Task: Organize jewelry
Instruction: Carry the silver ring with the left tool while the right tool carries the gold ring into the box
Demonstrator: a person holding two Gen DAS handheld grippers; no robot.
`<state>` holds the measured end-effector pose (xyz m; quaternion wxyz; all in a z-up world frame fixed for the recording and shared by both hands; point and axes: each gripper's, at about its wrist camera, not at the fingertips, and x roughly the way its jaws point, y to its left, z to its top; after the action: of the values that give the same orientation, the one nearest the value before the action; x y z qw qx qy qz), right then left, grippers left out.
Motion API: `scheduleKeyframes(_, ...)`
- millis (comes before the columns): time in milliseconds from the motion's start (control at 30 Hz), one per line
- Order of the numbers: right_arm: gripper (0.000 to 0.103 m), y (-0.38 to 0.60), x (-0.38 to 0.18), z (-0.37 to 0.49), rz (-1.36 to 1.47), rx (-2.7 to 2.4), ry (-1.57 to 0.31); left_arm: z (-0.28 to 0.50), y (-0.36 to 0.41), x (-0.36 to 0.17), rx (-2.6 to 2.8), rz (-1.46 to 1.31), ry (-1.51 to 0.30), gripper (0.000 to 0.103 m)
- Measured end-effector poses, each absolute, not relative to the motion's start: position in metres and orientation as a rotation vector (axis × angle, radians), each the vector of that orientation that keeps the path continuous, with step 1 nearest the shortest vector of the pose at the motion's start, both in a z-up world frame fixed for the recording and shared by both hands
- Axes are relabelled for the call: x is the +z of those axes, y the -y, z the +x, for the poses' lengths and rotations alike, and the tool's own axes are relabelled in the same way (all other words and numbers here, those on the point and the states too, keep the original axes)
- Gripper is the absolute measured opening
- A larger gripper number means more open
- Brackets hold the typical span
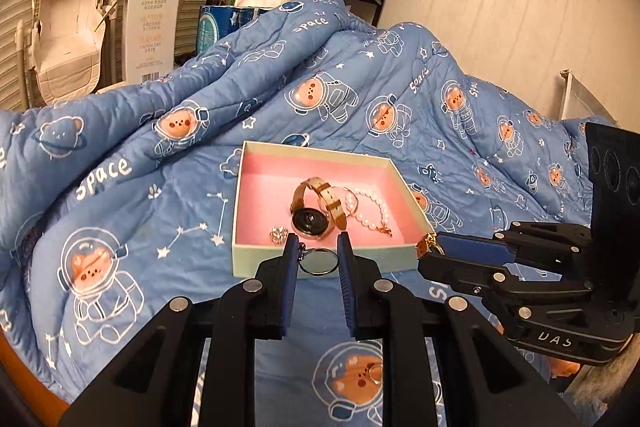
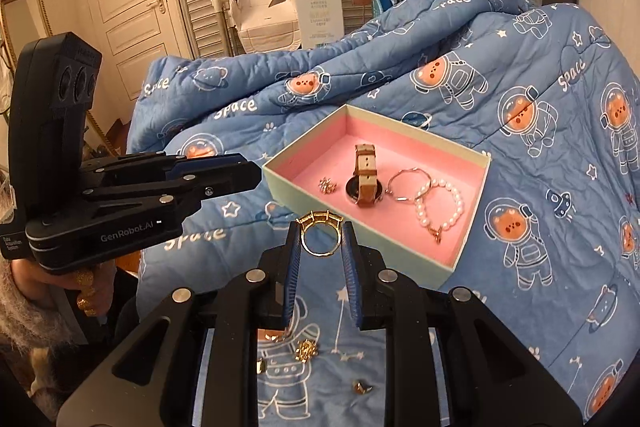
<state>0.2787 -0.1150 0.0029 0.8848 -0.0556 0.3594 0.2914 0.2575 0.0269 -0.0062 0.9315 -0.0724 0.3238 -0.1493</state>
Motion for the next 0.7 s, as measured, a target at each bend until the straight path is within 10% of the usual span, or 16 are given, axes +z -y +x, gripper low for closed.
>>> scheduleKeyframes(700,0.021,0.101,-0.024,0.381,-0.215,0.528,-0.899,0.348,-0.020,-0.027,-0.232,-0.068,-0.824,0.019)
